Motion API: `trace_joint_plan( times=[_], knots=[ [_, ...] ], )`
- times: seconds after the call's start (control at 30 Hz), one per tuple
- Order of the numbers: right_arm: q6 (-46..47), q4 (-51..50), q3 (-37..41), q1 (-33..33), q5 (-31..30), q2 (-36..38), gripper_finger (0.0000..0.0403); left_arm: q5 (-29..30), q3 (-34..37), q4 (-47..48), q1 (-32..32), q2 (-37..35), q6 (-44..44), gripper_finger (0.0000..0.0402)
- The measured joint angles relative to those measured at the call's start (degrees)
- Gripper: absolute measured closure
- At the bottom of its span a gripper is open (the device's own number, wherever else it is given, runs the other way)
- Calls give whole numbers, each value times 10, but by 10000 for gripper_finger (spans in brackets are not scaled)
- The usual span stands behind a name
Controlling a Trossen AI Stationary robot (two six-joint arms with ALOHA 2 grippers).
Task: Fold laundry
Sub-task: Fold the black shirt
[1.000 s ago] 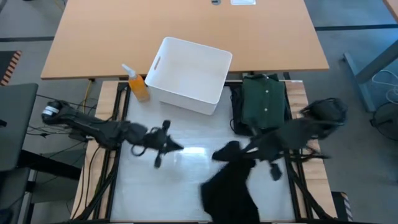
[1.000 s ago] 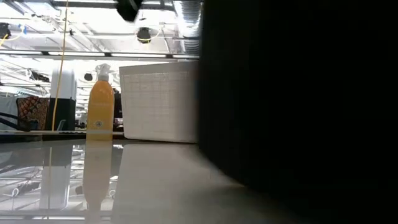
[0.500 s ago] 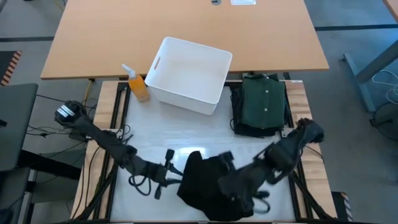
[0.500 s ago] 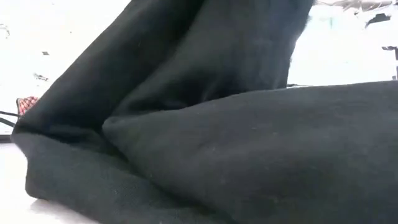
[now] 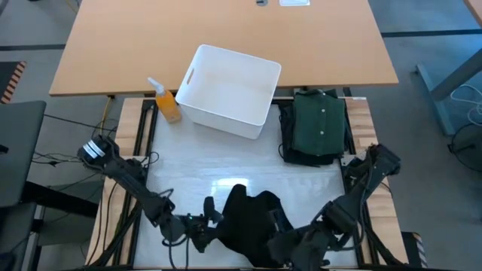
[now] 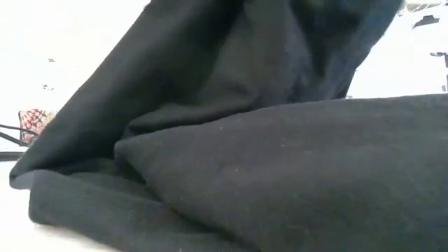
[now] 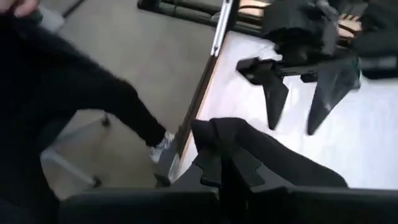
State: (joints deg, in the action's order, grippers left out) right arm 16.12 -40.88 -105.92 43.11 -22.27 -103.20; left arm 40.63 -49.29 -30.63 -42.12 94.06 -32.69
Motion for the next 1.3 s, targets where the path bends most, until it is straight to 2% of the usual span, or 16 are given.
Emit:
trace_joint_plan(
  times=[0.1,0.23,0.4,0.77,1.0,1.17,1.3],
  knots=[
    [22,113,96,4,-4,34,378,76,-25,-1,-13,23,-47,207],
    [25,240,192,8,-6,73,378,65,-42,-3,-16,43,-93,214],
    [23,301,254,20,-45,105,377,63,-43,1,4,65,-107,217],
    [14,331,277,35,-65,117,377,46,-43,-69,54,83,-104,217],
    [14,331,277,35,-65,117,377,42,-43,-112,60,83,-139,222],
    [14,325,277,35,-64,117,376,22,-43,-122,58,83,-148,245],
    [14,323,277,35,-64,117,376,5,-43,-122,58,83,-134,289]
  ],
)
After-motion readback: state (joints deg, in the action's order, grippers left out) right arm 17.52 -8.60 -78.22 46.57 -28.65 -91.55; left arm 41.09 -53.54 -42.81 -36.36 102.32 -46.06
